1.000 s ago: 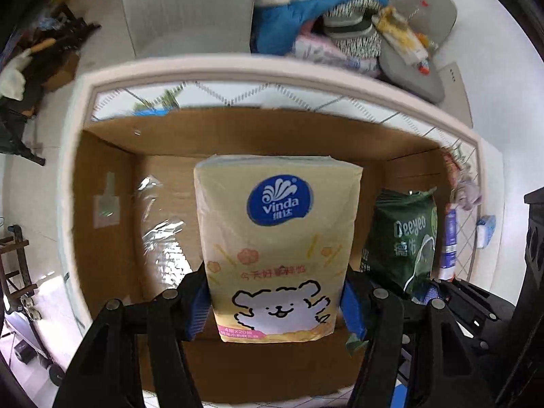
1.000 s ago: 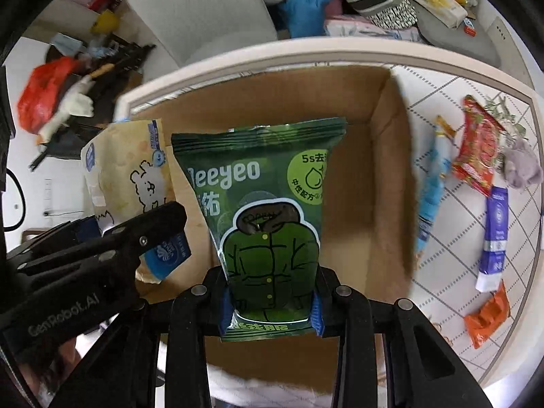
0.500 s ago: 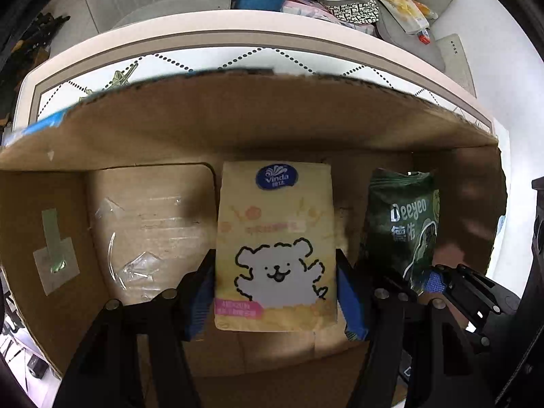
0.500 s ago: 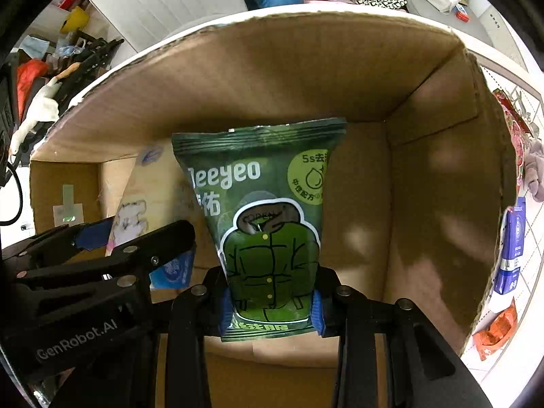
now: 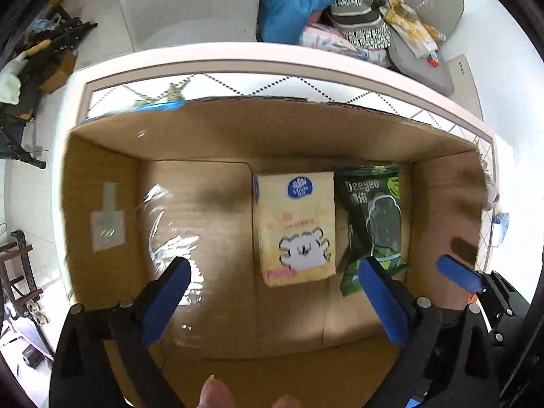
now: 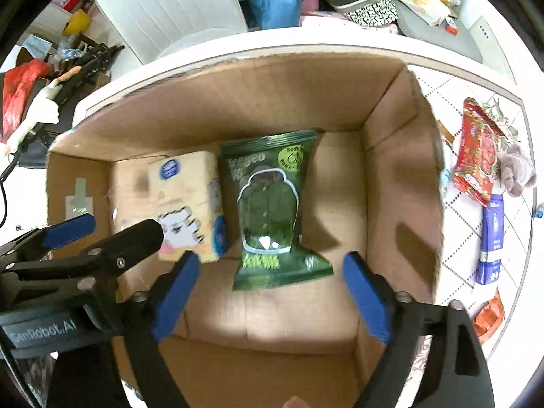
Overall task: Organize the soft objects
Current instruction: 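Lower both packs into the cardboard box and open both grippers, then grasp the red snack bag with left gripper while right grasps blue-white wipes pack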
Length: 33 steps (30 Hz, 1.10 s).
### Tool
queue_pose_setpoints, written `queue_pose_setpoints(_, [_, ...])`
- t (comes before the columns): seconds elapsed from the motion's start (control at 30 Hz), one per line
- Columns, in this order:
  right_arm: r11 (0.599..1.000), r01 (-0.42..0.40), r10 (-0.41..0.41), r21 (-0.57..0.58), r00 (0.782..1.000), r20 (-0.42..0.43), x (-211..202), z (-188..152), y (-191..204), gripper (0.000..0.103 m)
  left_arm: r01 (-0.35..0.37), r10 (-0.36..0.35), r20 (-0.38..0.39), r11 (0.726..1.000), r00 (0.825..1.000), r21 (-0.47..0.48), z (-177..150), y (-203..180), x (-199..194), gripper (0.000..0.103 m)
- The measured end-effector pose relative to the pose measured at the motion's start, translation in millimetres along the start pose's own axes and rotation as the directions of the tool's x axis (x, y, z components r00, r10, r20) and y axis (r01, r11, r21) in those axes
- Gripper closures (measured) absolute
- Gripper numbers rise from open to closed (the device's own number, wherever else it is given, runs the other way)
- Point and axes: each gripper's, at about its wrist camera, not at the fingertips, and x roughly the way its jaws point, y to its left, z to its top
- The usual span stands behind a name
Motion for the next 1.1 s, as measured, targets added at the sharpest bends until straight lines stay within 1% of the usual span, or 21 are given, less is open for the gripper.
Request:
queue_pose_setpoints(0.1, [1.0, 0.008, -0.008, -0.007, 1.0, 0.011, -10, -10, -3, 0.004, -0.008, 0.009, 0.037, 1.0, 0.999, -0.011, -12, -1, -15, 0.002])
queue_pose_setpoints(0.2, [1.0, 0.011, -0.01, -0.013, 1.0, 0.023, -27, -33, -1, 0.003, -0.041, 0.041, 0.076, 0.999, 0.996, -0.011, -27, -2, -29, 0.002])
queue_pose_setpoints(0.23, [1.0, 0.022, -0.021, -0.022, 0.999, 0.031, -36, -43, -7, 0.003, -0.045, 0.046, 0.086, 0.999, 0.995, -0.012, -33, -1, -33, 0.002])
queue_pose_setpoints(0.27, [0.999, 0.031, -0.029, -0.029, 0.999, 0.036, -38, -45, -15, 0.003, -0.052, 0.052, 0.095, 0.999, 0.994, -0.009, -39, -2, -38, 0.002])
queue_pose_setpoints(0.43, [0.998, 0.05, -0.047, -0.046, 0.997, 0.062, -61, -83, -12, 0.003, -0.086, 0.087, 0.14, 0.996, 0.986, -0.01, -64, -4, -58, 0.002])
queue_pose_setpoints(0.53, [0.998, 0.054, -0.05, -0.045, 0.994, 0.092, -76, -96, -18, 0.003, -0.104, 0.106, 0.166, 0.994, 0.98, -0.016, -82, -4, -71, 0.002])
queue_pose_setpoints(0.6, [0.998, 0.044, -0.039, -0.044, 0.993, 0.112, -86, -106, -21, 0.003, -0.104, 0.105, 0.185, 0.994, 0.977, -0.019, -94, -4, -81, 0.002])
queue_pose_setpoints(0.63, [0.998, 0.04, -0.034, -0.043, 0.992, 0.117, -85, -105, -23, 0.003, -0.112, 0.113, 0.198, 0.994, 0.974, -0.017, -101, -5, -87, 0.002])
queue_pose_setpoints(0.73, [0.999, 0.028, -0.021, -0.047, 0.988, 0.153, -101, -119, -25, 0.003, -0.13, 0.129, 0.221, 0.991, 0.967, -0.012, -118, -10, -98, 0.002])
queue_pose_setpoints(0.9, [0.999, -0.019, 0.027, -0.051, 0.984, 0.175, -121, -137, -33, 0.003, -0.132, 0.137, 0.236, 0.991, 0.962, -0.035, -133, -18, -115, 0.002])
queue_pose_setpoints(1.0, [0.997, -0.063, 0.071, -0.049, 0.982, 0.173, -130, -141, -46, 0.003, -0.14, 0.147, 0.248, 0.989, 0.958, -0.044, -137, -32, -124, 0.002])
queue_pose_setpoints(1.07, [0.995, -0.086, 0.092, -0.043, 0.981, 0.172, -135, -140, -58, 0.003, -0.13, 0.136, 0.258, 0.991, 0.956, -0.04, -139, -51, -132, 0.002])
queue_pose_setpoints(1.1, [0.993, -0.112, 0.117, -0.036, 0.979, 0.169, -140, -140, -71, 0.003, -0.127, 0.131, 0.263, 0.991, 0.956, -0.031, -140, -60, -135, 0.002])
